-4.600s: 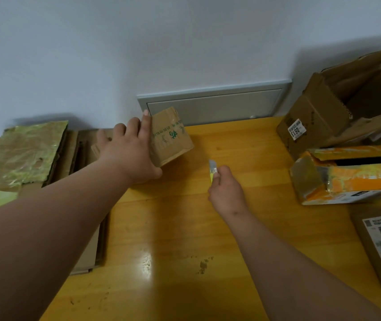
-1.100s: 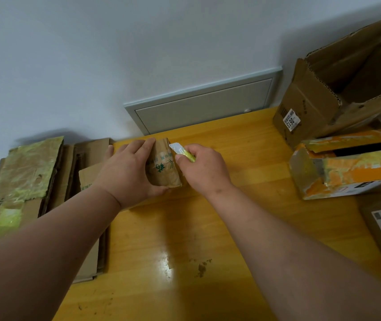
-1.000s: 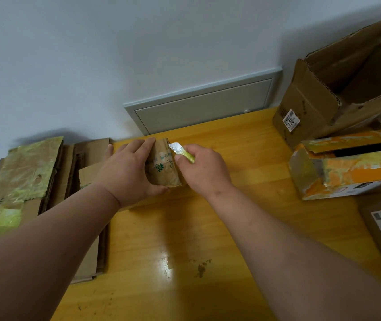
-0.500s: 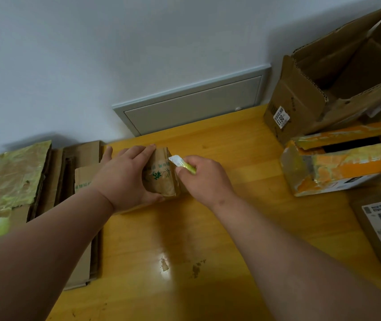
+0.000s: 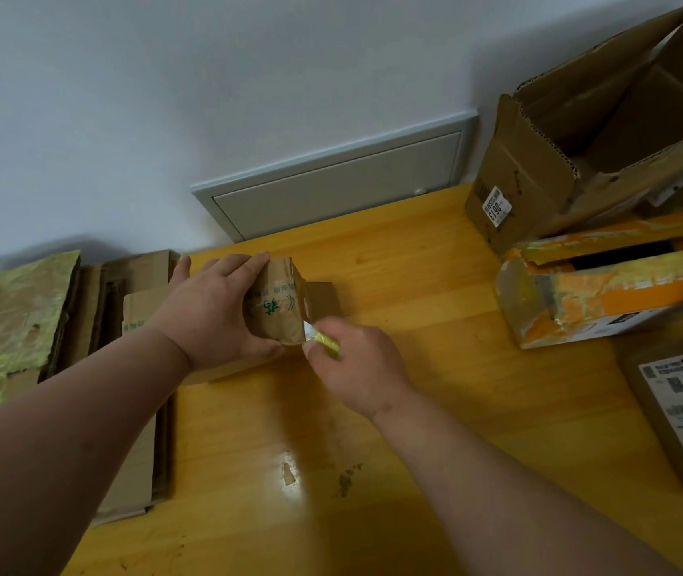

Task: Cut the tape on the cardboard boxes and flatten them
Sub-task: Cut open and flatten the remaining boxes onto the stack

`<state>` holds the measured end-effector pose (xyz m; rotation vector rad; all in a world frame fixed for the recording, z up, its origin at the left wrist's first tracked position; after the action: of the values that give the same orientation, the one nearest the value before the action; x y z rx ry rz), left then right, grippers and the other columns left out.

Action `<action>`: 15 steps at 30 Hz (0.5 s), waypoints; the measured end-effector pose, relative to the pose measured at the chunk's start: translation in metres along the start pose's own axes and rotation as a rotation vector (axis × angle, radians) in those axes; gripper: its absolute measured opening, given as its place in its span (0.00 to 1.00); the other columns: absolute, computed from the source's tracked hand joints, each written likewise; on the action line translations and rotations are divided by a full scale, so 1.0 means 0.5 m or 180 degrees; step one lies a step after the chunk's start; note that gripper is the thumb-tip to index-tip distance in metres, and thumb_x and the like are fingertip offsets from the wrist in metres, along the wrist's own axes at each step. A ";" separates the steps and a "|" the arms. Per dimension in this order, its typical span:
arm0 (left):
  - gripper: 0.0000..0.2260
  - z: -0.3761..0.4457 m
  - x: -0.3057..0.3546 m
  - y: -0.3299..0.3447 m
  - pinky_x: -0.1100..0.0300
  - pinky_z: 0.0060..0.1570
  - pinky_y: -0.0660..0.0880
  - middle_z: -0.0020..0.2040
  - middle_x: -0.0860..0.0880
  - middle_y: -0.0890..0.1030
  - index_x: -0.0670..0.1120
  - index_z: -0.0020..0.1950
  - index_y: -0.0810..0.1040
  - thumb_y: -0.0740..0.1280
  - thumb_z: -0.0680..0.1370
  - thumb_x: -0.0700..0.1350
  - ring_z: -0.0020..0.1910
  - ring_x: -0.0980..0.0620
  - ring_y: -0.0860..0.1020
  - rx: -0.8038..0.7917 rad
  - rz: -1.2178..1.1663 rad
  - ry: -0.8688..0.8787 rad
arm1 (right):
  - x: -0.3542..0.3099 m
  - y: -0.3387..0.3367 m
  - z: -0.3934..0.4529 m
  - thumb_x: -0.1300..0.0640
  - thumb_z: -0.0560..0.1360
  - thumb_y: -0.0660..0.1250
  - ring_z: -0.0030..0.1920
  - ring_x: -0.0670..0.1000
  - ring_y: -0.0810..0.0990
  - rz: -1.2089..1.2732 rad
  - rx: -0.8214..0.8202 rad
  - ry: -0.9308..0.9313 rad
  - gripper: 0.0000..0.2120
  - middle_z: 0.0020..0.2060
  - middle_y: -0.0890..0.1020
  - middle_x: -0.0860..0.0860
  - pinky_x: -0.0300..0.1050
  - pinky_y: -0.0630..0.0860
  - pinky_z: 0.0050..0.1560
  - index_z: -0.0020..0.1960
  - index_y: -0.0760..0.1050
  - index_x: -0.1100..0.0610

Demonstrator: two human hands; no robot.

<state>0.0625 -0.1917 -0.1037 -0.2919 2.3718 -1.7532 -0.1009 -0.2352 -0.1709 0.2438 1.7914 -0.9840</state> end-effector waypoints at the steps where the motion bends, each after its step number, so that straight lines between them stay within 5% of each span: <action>1: 0.56 0.001 0.000 0.000 0.36 0.74 0.50 0.75 0.50 0.65 0.51 0.81 0.53 0.66 0.60 0.75 0.73 0.48 0.65 0.0007 0.0007 0.0000 | 0.001 0.002 -0.007 0.44 0.76 0.64 0.36 0.53 0.77 0.0055 0.0046 0.0001 0.12 0.33 0.78 0.48 0.44 0.70 0.34 0.55 0.78 0.49; 9: 0.63 0.003 -0.016 0.006 0.40 0.76 0.44 0.79 0.49 0.57 0.53 0.81 0.41 0.58 0.54 0.82 0.77 0.47 0.56 -0.0249 -0.0151 -0.0107 | 0.006 -0.004 0.007 0.45 0.78 0.63 0.35 0.51 0.76 0.0063 0.0125 0.0232 0.08 0.32 0.75 0.45 0.42 0.65 0.32 0.52 0.75 0.47; 15: 0.56 -0.052 -0.104 0.012 0.44 0.66 0.68 0.76 0.49 0.61 0.66 0.78 0.40 0.65 0.57 0.78 0.71 0.42 0.66 -0.0562 -0.1024 -0.0806 | -0.003 -0.031 0.048 0.45 0.80 0.61 0.39 0.54 0.78 -0.0144 0.0344 0.0485 0.13 0.38 0.78 0.47 0.44 0.70 0.34 0.62 0.74 0.48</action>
<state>0.1055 -0.1526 -0.1004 -0.9089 2.3934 -1.5119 -0.0926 -0.2618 -0.1652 0.3551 1.8905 -1.1215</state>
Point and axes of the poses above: each hand's wrist, its own z-axis towards the middle knuckle, its own y-axis out of the palm, x = y × z, the point moved 8 cm from there along z, towards the middle knuckle
